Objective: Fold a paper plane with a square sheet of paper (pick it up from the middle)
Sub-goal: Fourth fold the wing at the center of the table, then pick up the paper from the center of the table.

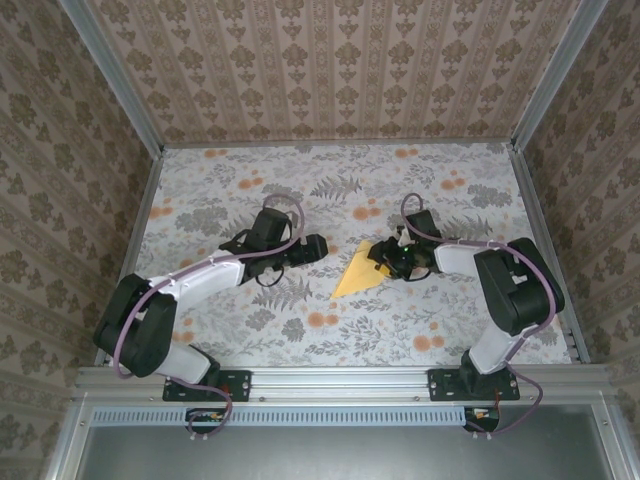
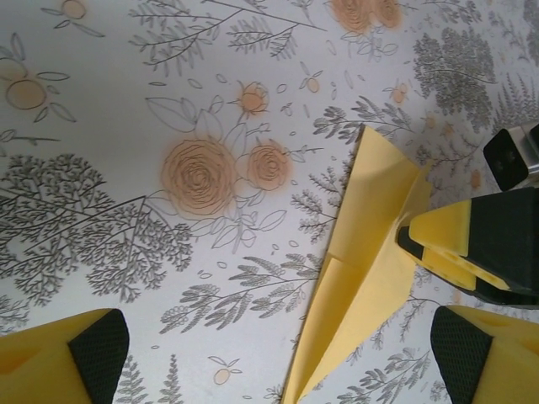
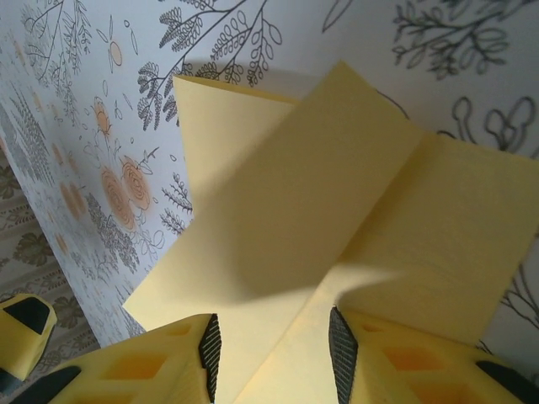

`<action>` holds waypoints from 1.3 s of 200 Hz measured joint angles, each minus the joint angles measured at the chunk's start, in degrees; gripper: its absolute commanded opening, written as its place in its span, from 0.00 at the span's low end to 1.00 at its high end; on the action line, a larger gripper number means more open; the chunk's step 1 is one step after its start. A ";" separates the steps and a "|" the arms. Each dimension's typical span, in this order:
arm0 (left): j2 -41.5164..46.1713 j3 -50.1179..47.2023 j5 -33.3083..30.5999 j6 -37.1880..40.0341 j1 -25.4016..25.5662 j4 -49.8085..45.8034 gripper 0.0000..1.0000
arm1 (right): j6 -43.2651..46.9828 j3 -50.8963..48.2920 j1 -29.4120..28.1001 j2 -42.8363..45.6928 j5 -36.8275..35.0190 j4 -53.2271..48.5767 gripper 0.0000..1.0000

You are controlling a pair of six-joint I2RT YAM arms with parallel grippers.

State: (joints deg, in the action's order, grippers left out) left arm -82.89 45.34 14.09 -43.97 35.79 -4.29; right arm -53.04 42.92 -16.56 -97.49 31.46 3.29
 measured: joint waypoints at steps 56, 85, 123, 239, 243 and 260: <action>0.02 -0.42 -0.02 0.04 -1.09 -0.28 1.00 | -1.18 1.38 -0.87 -1.92 0.22 1.81 0.40; 0.02 -0.81 0.00 0.04 -1.46 -0.35 1.00 | -2.10 1.38 -0.96 -2.78 1.25 5.42 0.40; 0.04 -1.38 0.07 0.02 -1.77 -0.28 1.00 | -3.15 1.38 -0.98 -3.15 2.54 9.07 0.39; 0.04 -2.60 7.63 -2.71 -5.27 1.70 1.00 | -5.53 -0.76 -4.28 -5.14 3.93 17.27 0.09; 0.07 -2.73 8.66 -2.89 -5.55 2.05 1.00 | -5.55 -0.76 -4.28 -4.87 4.04 17.46 0.08; 0.85 -3.37 12.24 -3.78 -6.36 3.58 1.00 | -5.75 -0.63 -3.93 -2.89 6.10 19.63 0.06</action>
State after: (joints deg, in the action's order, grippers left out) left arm -82.04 41.98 26.33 -47.75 29.43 -0.71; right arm -58.78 42.28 -20.49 -100.38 37.56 22.92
